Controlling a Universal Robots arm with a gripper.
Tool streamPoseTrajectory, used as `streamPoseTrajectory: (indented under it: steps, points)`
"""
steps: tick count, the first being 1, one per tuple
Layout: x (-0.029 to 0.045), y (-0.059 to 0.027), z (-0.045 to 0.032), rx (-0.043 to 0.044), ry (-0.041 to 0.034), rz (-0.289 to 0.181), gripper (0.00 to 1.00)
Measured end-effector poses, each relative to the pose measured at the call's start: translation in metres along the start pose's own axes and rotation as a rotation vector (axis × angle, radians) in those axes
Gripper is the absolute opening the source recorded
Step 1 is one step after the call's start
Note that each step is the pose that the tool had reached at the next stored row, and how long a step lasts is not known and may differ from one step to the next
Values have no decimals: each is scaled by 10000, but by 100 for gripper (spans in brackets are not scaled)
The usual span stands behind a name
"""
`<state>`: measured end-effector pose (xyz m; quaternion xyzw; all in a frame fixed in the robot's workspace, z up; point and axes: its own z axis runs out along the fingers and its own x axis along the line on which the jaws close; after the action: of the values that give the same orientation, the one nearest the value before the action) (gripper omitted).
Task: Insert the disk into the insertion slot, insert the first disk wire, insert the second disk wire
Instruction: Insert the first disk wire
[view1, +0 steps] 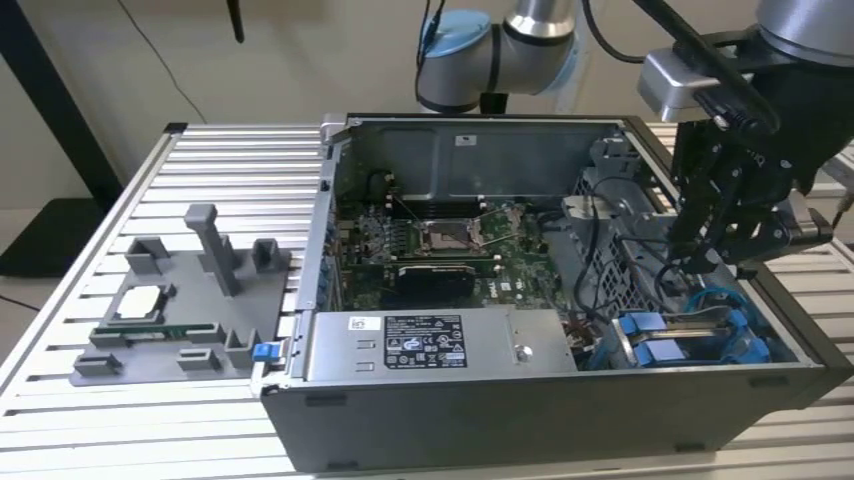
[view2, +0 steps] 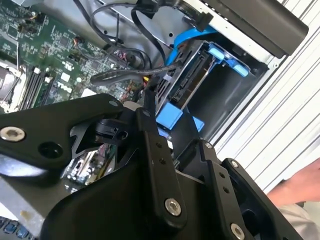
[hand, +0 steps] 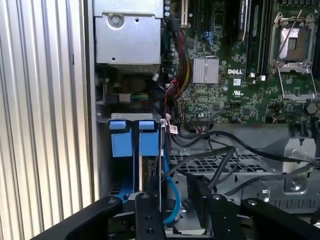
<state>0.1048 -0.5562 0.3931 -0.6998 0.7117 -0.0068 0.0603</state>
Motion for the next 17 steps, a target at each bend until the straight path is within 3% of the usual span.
streamPoseTrajectory:
  steps: [10, 12, 15, 17]
  points:
    - [-123, 112, 57, 940, -13, -77, 100]
    - [-127, 119, 74, 1015, 47, -96, 100]
    - [-132, 125, 95, 1038, 183, -120, 100]
    - [-137, 131, 97, 1038, 209, -124, 100]
